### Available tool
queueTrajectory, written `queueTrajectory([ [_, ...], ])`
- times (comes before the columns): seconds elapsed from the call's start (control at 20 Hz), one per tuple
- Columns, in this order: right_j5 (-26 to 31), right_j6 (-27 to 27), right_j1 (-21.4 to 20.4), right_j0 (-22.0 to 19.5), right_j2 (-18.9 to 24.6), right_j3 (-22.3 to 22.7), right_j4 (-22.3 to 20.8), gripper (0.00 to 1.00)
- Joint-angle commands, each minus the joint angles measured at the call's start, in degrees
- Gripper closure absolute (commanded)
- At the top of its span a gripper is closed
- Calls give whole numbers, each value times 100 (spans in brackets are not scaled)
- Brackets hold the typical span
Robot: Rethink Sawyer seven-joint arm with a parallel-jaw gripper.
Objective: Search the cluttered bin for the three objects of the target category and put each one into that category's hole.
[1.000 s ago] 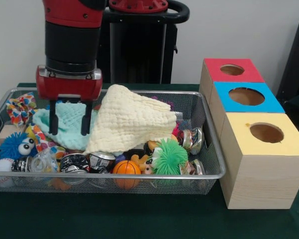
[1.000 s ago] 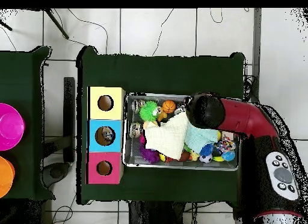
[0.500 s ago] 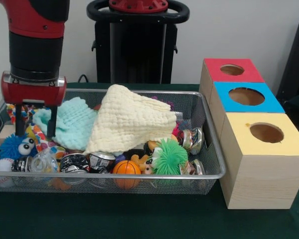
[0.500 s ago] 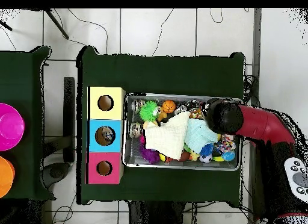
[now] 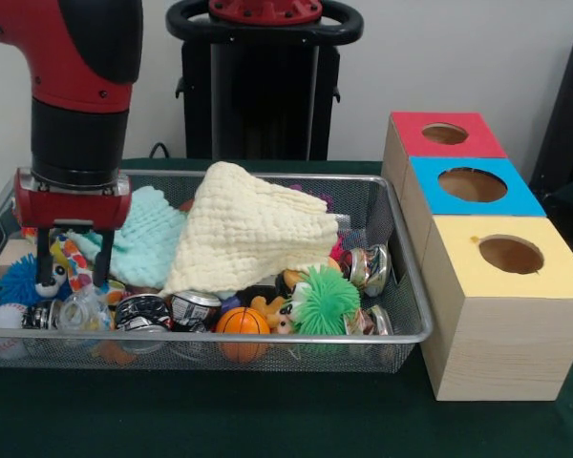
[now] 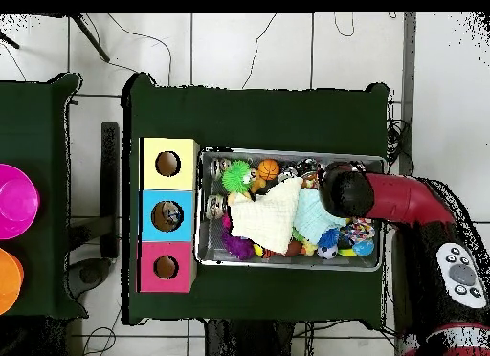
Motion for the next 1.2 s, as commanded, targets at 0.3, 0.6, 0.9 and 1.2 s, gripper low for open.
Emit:
queueTrajectory([
  [0.3, -293, -137, 345, 165, 596, 47, -255, 0],
  [0.6, -337, -198, 433, 157, 568, -164, -350, 0],
  [0.9, -344, -308, 339, 58, 550, -101, -409, 0],
  [1.2, -381, -379, 429, 47, 432, -215, -559, 0],
])
